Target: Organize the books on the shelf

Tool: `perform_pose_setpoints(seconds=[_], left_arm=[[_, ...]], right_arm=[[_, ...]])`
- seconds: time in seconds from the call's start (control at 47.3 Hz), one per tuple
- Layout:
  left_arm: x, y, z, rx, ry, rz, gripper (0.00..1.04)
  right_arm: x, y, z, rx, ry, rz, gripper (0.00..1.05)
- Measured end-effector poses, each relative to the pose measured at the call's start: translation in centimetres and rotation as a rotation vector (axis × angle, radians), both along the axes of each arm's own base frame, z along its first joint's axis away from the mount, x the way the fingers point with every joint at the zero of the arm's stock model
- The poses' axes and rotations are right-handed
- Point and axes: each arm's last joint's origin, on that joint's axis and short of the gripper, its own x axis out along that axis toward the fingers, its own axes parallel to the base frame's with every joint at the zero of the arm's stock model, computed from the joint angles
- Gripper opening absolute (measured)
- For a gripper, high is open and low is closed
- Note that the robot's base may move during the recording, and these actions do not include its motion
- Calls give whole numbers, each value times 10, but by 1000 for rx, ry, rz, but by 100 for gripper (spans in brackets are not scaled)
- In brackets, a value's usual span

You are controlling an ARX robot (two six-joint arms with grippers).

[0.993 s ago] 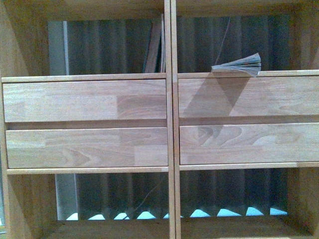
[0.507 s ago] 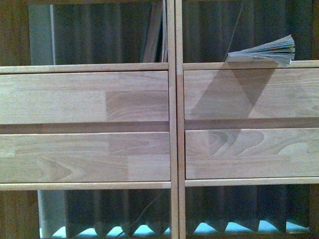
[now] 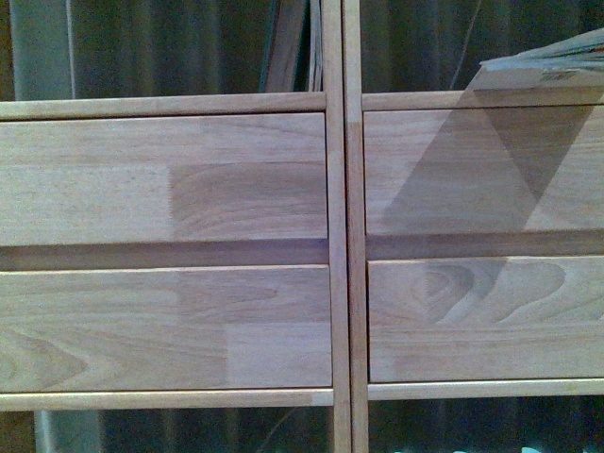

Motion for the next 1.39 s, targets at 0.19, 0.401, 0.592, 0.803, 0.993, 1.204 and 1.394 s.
perform_pose_setpoints(seconds=[0.19,0.401,0.592,0.803,0.993,1.204,1.394], left_arm=[[0,0,0,0,1,0,97],[0,0,0,0,1,0,97],[0,0,0,0,1,1,97],[0,0,0,0,0,0,97],[0,0,0,0,0,0,97],[0,0,0,0,0,0,97],[0,0,0,0,0,-1,97]], right_arm=[[0,0,0,0,0,-1,98],[0,0,0,0,0,-1,98],[0,0,0,0,0,0,98],[0,0,0,0,0,0,98],[0,0,0,0,0,0,98],[15,-2,17,128,200,147,98],[48,6,63,331,116,177,98]])
